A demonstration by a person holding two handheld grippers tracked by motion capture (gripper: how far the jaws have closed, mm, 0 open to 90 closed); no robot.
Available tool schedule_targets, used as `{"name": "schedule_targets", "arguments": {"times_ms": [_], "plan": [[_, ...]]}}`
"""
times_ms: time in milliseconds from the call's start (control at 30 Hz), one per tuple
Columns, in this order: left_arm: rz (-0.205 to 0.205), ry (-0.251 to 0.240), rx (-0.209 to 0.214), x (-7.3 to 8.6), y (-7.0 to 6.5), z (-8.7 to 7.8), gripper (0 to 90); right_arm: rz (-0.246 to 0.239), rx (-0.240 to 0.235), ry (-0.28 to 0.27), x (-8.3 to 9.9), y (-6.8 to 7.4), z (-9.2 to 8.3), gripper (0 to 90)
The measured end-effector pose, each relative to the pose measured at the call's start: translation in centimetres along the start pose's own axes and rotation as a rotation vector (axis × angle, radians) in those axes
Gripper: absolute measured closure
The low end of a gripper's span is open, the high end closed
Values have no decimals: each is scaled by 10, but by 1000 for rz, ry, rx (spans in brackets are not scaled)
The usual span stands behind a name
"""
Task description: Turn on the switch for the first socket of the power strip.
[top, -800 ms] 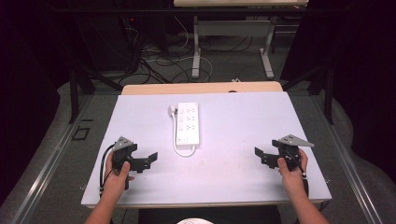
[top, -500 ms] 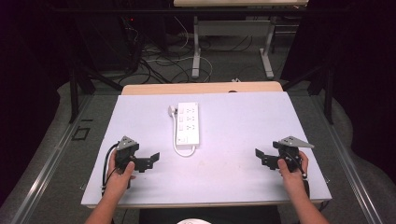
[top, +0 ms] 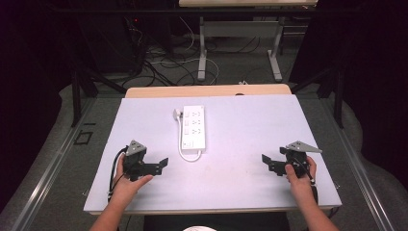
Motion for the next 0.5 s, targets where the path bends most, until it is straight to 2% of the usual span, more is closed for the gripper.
{"name": "schedule_targets", "arguments": {"times_ms": [33,67,100,133,300,367,400,433,500], "plan": [[1,-1,4,0,-2,1,4,2,-1,0,0,0,0,150],[19,9,2,0,-3,2,4,2,-1,0,0,0,0,150],[11,9,7,1,-6,3,4,3,-1,-1,0,0,0,150],[30,17,9,1,-6,4,4,2,-3,-1,0,0,0,150],[24,24,36,2,-18,8,7,-6,-16,-2,0,2,0,150],[59,44,37,2,-21,9,9,4,-17,5,1,3,1,150],[55,37,32,2,-24,10,9,-2,-20,9,1,3,1,150],[70,53,31,3,-26,11,9,-8,-21,7,1,3,1,150],[79,55,36,3,-31,13,9,-9,-22,7,1,3,1,150]]}}
Point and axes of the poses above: each handheld gripper's, and its own axes: z roughly forward along the jaws, x roughly out of its underside, y roughly to its left, the point moved 5 cm from there along z, roughly forward along the jaws, and after that the axes turned 5 degrees about x, right-handed, at the moved point
